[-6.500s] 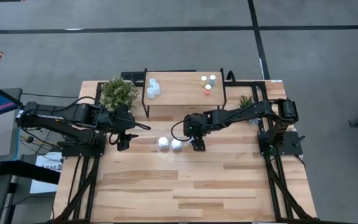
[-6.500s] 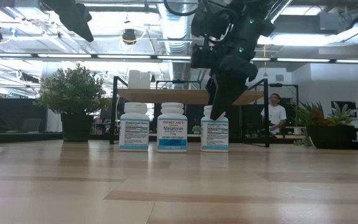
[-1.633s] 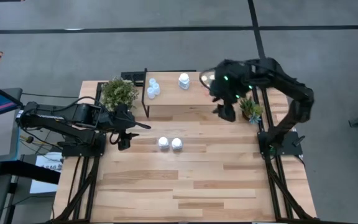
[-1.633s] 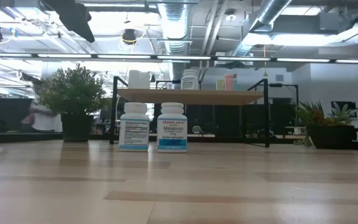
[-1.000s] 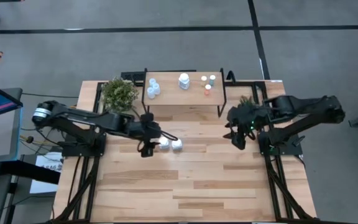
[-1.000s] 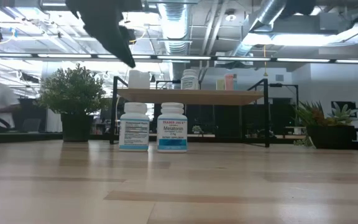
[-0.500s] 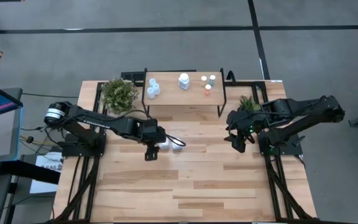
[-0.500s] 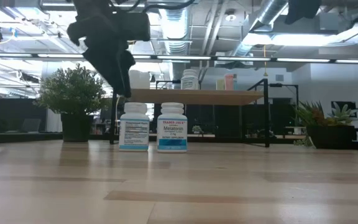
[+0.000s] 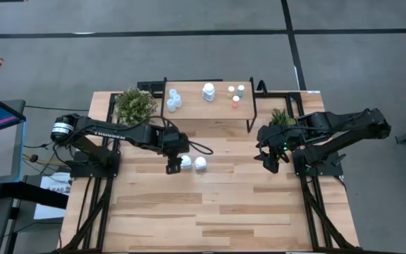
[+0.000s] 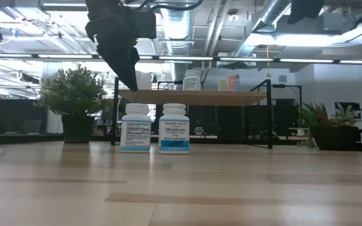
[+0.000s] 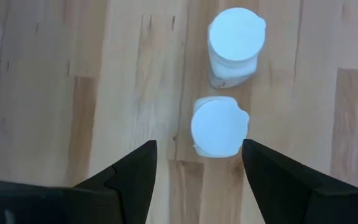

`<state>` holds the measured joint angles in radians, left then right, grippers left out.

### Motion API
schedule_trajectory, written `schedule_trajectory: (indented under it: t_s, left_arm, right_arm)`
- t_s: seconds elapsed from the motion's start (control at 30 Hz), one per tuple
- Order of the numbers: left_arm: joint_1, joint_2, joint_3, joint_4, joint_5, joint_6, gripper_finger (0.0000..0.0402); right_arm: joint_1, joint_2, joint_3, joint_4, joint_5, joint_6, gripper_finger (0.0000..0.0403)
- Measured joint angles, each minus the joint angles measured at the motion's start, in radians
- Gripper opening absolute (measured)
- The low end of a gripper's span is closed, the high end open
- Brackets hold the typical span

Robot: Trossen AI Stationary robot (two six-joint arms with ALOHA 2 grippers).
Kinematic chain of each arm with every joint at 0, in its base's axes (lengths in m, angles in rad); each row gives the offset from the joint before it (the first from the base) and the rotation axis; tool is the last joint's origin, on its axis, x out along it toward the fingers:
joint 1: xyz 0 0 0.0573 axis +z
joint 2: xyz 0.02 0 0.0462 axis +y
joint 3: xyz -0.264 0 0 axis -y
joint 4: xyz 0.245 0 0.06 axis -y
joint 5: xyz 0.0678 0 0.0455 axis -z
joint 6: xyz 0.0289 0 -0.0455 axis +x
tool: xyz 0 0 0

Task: Pick and place medicine bottles onto shelf by color
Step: Put the left white blue pill bottle on the shelf

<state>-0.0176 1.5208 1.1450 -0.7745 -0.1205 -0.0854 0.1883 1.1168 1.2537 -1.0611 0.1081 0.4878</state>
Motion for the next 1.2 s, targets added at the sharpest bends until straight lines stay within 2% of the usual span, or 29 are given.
schedule_trajectory:
  t_s: [0.13, 0.47, 0.6, 0.9, 1.03, 1.2]
  left_arm:
    - [-0.005, 0.0, 0.0, 0.004, -0.016, 0.041, 0.0222]
    - [-0.007, 0.004, -0.001, 0.007, 0.003, 0.009, 0.0224]
    - [0.004, 0.041, -0.005, -0.024, 0.063, -0.049, 0.025]
    - [0.004, 0.087, -0.005, -0.015, 0.063, -0.03, 0.0338]
    - [0.004, 0.089, -0.004, 0.022, 0.062, 0.046, 0.0349]
    - [0.002, 0.155, -0.004, 0.084, 0.044, 0.088, 0.035]
  right_arm:
    - [0.0, 0.0, 0.0, 0.0, 0.004, -0.002, 0.0255]
    - [0.0, 0.0, 0.0, 0.0, 0.006, -0.001, 0.0255]
    - [0.0, 0.0, 0.001, 0.0, 0.006, 0.001, 0.0255]
    - [0.0, 0.0, 0.001, -0.004, 0.006, 0.001, 0.0255]
    - [0.0, 0.0, 0.001, -0.004, 0.006, 0.001, 0.0255]
    - [0.0, 0.0, 0.001, -0.007, 0.006, 0.001, 0.0255]
